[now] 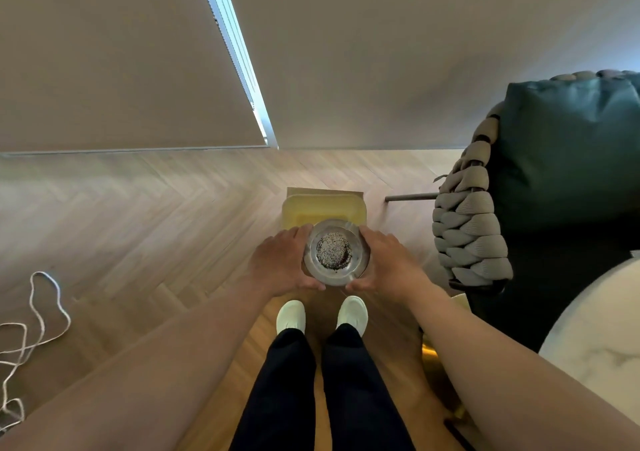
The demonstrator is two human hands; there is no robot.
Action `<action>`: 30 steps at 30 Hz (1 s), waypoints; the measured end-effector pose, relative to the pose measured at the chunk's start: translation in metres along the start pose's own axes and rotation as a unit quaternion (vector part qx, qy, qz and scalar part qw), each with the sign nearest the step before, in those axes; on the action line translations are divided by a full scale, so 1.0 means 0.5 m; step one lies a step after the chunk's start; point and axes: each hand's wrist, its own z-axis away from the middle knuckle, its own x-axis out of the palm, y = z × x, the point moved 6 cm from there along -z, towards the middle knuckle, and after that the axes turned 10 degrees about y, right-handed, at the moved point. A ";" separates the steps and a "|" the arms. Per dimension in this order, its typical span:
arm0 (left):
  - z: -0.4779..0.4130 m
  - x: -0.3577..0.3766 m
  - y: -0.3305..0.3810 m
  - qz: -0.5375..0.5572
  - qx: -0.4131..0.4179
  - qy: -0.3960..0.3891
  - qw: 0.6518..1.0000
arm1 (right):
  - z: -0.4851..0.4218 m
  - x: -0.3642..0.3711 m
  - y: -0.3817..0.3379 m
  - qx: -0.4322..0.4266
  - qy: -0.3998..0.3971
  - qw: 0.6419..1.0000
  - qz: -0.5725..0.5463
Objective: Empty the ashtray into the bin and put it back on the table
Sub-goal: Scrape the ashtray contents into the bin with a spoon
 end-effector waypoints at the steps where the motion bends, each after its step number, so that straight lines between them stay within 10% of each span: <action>1: -0.013 0.014 -0.010 0.001 0.001 -0.002 1.000 | -0.013 0.013 0.007 0.003 -0.004 1.000 -0.020; 30: -0.309 0.320 -0.245 -0.042 0.075 0.025 0.996 | -0.357 0.279 0.293 0.247 0.083 0.896 -0.361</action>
